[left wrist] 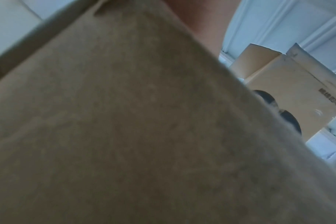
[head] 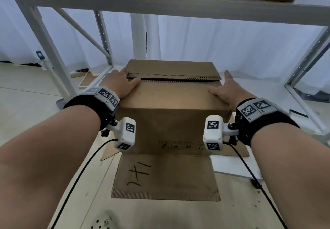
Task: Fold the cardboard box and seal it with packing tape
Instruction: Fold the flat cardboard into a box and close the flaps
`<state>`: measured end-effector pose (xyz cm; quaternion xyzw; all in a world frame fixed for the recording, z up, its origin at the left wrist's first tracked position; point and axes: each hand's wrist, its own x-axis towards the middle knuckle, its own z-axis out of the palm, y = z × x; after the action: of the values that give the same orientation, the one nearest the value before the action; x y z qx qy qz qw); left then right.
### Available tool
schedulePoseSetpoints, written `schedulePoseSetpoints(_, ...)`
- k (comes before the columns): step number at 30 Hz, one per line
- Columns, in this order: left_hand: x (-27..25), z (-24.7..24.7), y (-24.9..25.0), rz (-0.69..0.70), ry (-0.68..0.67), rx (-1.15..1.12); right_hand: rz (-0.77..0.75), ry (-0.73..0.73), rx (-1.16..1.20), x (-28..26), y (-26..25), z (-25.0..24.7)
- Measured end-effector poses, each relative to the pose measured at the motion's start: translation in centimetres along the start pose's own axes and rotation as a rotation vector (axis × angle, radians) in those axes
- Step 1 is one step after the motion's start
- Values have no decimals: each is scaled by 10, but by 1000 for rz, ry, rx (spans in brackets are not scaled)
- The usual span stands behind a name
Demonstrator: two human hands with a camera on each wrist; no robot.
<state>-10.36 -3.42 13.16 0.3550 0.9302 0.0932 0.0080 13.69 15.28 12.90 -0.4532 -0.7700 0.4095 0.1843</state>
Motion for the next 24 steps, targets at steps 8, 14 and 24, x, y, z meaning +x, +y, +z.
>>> schedulePoseSetpoints(8, -2, -1, -6, 182, -42, -40, -100, -6, -378, 6, -5, 12)
schedulePoseSetpoints(14, 3, 2, 2, 148, -25, -28, -116, 129, -286, 6, 3, 16)
schedulePoseSetpoints(24, -23, -3, 30, 111, -3, 66, -157, 139, -180, -18, -8, -1)
